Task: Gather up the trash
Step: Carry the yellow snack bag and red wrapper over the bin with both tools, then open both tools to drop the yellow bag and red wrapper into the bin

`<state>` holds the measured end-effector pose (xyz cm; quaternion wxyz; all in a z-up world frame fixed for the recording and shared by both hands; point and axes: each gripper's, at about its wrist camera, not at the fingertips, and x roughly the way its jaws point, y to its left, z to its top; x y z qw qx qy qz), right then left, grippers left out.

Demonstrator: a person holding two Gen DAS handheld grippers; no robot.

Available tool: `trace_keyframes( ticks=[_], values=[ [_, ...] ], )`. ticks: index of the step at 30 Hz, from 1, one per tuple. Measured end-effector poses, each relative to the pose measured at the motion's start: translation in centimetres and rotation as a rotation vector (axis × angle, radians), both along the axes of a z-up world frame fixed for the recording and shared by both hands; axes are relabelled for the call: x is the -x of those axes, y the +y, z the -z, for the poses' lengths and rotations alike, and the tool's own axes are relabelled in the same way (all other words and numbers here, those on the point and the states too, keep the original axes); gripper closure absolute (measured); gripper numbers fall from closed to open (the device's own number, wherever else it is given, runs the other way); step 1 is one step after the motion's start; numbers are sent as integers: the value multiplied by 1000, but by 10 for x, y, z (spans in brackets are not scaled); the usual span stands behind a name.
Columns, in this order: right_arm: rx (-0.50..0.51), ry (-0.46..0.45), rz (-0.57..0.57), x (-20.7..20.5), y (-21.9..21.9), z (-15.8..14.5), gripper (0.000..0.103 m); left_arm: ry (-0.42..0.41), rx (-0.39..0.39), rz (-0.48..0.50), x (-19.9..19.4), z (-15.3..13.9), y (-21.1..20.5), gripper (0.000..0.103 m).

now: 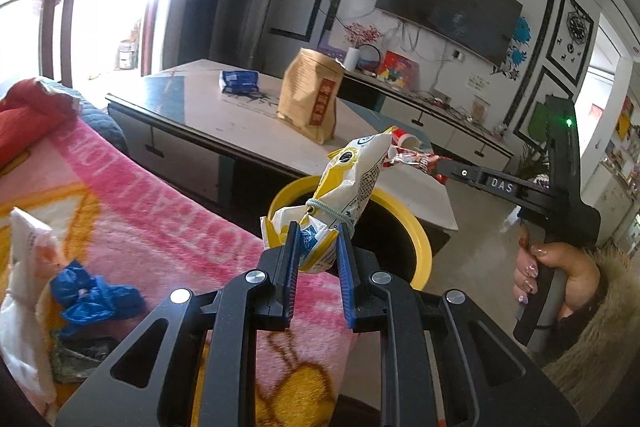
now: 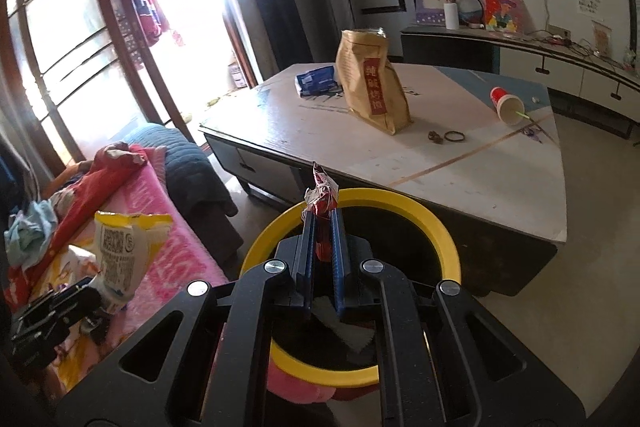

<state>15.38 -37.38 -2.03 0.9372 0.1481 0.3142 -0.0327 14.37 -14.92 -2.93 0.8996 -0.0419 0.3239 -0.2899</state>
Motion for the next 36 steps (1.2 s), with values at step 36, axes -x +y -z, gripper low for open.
trace_keyframes(
  ticks=[36],
  values=[
    [-76,119,53,-15,-30,40,99,85,-169,153,-29,58,-84,86]
  ],
)
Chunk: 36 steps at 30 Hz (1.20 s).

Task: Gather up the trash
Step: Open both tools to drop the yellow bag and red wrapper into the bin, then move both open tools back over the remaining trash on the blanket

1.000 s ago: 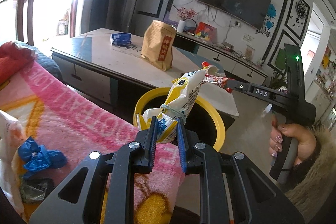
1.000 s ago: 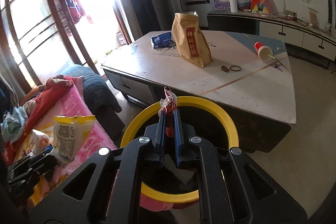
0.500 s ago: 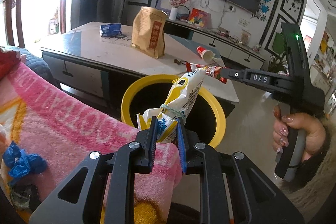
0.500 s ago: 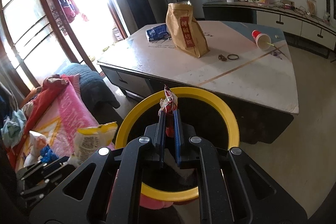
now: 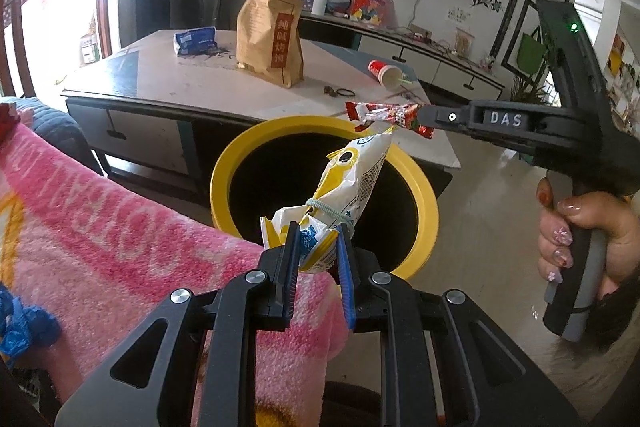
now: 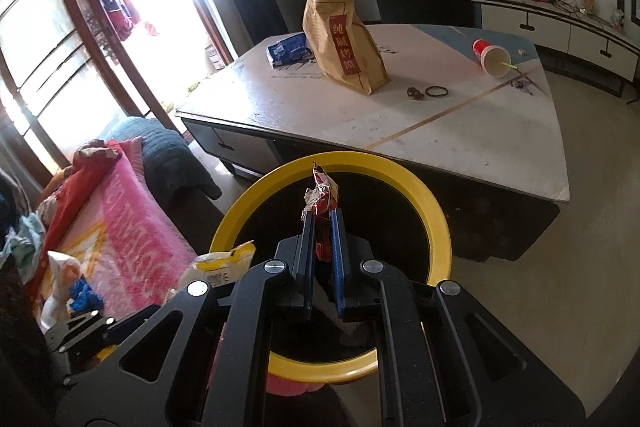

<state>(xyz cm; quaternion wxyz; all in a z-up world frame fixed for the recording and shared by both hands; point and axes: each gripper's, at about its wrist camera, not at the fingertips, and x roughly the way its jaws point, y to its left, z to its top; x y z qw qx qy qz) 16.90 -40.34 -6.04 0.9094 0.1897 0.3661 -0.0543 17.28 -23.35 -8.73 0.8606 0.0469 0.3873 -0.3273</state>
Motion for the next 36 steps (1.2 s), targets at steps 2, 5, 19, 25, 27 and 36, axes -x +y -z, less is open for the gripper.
trace_keyframes(
  ticks=[2,5,19,25,27,36],
  values=[
    [-1,7,2,-1,-1,2,99,7,-7,1,-4,4,-3,86],
    [-4,13,5,-2,-1,4,99,13,-13,2,-9,7,-7,86],
    [-5,9,50,1,-5,7,65,14,52,-49,-34,1,-6,29],
    [31,-4,40,2,5,2,53,-21,91,-103,-27,-14,12,9],
    [41,-11,33,3,9,0,51,-35,99,-125,-23,-18,19,8],
    [74,-40,-31,5,36,-11,37,-68,126,-206,-11,-35,48,7]
  ],
)
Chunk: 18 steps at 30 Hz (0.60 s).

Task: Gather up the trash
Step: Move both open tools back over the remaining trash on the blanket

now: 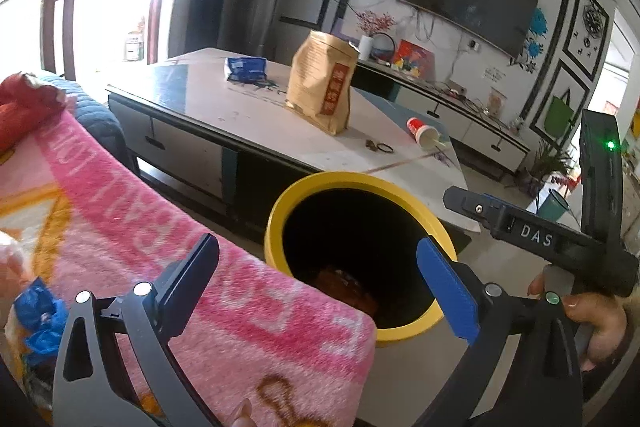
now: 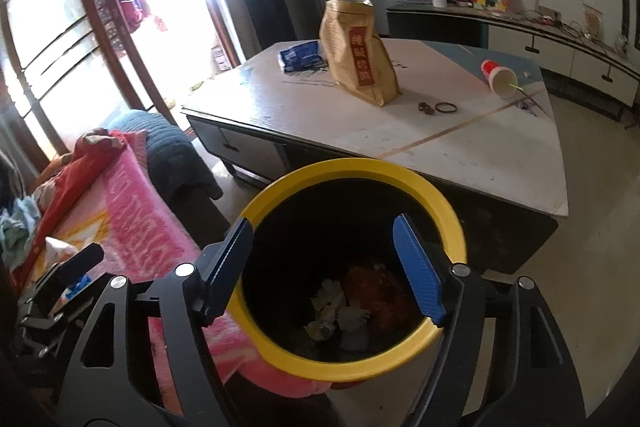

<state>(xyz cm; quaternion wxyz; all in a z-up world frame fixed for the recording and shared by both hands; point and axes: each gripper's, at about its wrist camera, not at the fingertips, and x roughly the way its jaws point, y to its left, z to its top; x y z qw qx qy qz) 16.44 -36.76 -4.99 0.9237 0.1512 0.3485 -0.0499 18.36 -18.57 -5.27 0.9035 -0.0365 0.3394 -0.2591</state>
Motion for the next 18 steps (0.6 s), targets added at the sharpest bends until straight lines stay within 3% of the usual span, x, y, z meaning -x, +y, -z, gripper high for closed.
trace_keyframes(
  ticks=[4,18],
  values=[
    [2,-17,-24,2,11,-6,31,-14,-1,-30,5,-5,13,7],
    [-4,-46,-112,5,44,-16,30,-98,-38,-126,31,-27,55,7]
  ],
)
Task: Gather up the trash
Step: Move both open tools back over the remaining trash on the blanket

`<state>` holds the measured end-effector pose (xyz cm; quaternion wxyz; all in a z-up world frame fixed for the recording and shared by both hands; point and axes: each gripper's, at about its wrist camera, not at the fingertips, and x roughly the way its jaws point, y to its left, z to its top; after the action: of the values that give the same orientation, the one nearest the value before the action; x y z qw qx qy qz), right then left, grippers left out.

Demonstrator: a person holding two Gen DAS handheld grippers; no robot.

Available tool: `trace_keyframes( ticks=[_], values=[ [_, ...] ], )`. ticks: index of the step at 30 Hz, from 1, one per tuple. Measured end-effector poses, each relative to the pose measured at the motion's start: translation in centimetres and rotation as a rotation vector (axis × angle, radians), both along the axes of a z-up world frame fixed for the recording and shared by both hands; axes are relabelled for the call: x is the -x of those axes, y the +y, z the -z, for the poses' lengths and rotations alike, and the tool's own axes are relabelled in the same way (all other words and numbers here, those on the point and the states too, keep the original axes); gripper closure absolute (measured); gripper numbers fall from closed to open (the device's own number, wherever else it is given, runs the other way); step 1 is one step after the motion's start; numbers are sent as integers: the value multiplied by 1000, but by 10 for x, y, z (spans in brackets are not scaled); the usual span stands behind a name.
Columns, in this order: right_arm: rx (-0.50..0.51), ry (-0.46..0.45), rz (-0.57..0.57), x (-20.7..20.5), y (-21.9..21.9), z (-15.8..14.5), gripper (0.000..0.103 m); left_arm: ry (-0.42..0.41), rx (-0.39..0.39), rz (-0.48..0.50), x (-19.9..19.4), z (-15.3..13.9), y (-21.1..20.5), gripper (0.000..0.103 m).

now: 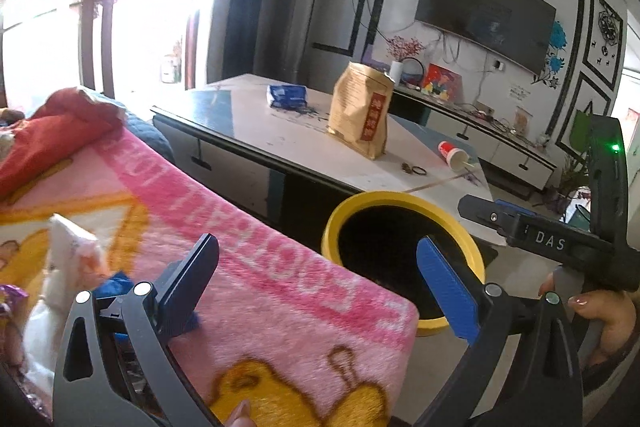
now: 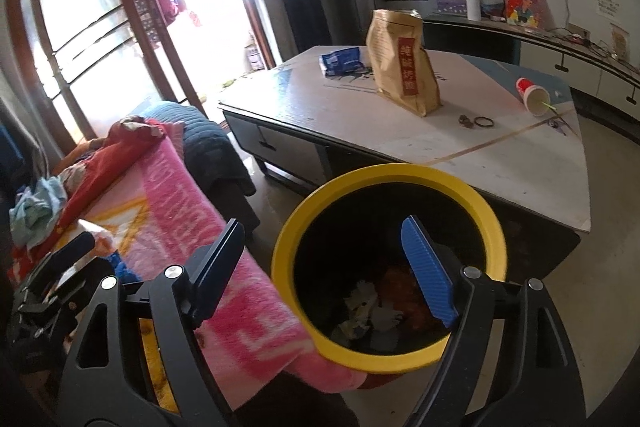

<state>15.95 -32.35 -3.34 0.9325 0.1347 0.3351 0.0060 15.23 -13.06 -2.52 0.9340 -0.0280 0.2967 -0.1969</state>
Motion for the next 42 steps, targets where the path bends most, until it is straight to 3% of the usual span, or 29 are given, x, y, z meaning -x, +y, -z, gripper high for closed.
trace_keyframes(
  ticks=[11,24,42],
  values=[
    [4,-20,-90,8,33,-5,29,-13,22,-64,9,-5,30,7],
    [-30,-111,-224,24,76,-19,25,-45,34,-166,23,-13,72,7],
    [-8,-78,-423,33,154,-10,24,-62,39,-304,42,-17,137,7]
  ],
)
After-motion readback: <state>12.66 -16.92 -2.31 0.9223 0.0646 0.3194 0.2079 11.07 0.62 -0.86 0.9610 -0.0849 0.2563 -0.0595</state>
